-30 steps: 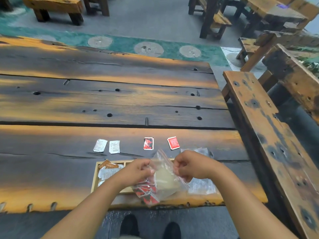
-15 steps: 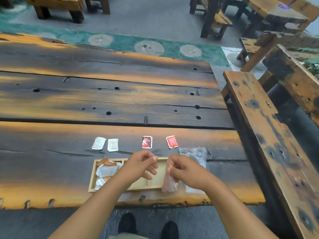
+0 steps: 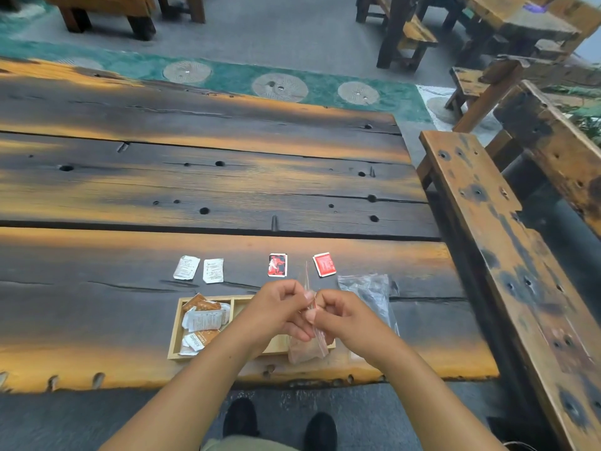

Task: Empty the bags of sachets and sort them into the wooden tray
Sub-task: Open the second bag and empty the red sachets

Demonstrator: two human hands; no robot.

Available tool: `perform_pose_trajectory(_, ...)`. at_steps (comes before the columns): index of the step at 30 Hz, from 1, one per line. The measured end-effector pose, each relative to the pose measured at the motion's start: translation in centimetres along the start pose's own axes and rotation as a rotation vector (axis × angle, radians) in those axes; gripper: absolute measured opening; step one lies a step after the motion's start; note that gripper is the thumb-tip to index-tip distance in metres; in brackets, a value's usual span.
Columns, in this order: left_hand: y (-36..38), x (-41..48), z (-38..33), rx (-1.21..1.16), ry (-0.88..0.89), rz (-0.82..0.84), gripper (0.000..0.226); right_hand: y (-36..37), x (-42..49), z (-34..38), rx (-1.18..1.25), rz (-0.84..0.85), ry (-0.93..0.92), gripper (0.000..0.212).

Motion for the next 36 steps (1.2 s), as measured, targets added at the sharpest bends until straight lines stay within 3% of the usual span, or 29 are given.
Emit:
perform_pose_trajectory(6, 0.2, -0.4, -0.8, -0.079, 0.099, 0.058, 0.016, 0.8, 0.0, 0.1, 0.198, -0.137, 0.047, 0.026)
perform_pose_trajectory(11, 0.3, -0.5, -0.9, -0.214, 0.156, 0.102, 0.014, 0.7, 0.2, 0.7, 0.241, -0.259, 0.039, 0.056)
perform_pose_trajectory(16, -1.3, -0.6, -0.8, -0.098, 0.132, 0.004, 0.009, -1.1, 0.0, 0.6, 0.157, -0.418, 0.048, 0.038)
perform_pose_trajectory(21, -4.0, -1.4, -1.3, 0.11, 0.105, -0.111, 0.033, -4.1, -0.9, 0.9, -0.035, -0.522, 0.042, 0.027)
perform_pose_trajectory(26, -6.5, -1.8, -1.7, 0.118, 0.101, -0.131, 0.034, -5.8, -1.3, 1.1, -0.187, -0.513, 0.074, 0.022)
perform_pose_trajectory(33, -6.2, -1.9, -1.0, 0.123, 0.097, -0.025, 0.029, -5.0, -0.7, 2.0, -0.286, -0.429, 0.04, 0.024)
perform_pose_trajectory(36, -7.6, -2.3, 0.4, -0.002, 0.111, -0.066, 0.046, -4.0, -0.5, 3.0, -0.185, -0.392, 0.028, 0.032)
Point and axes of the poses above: each hand's wrist, its own x-axis towards the middle knuckle, its own y-axis out of the palm, z = x × y, the point moved 10 cm from there along x, towards the middle knuckle, and after that the axes turned 13 degrees about -y, right-handed, at the moved point
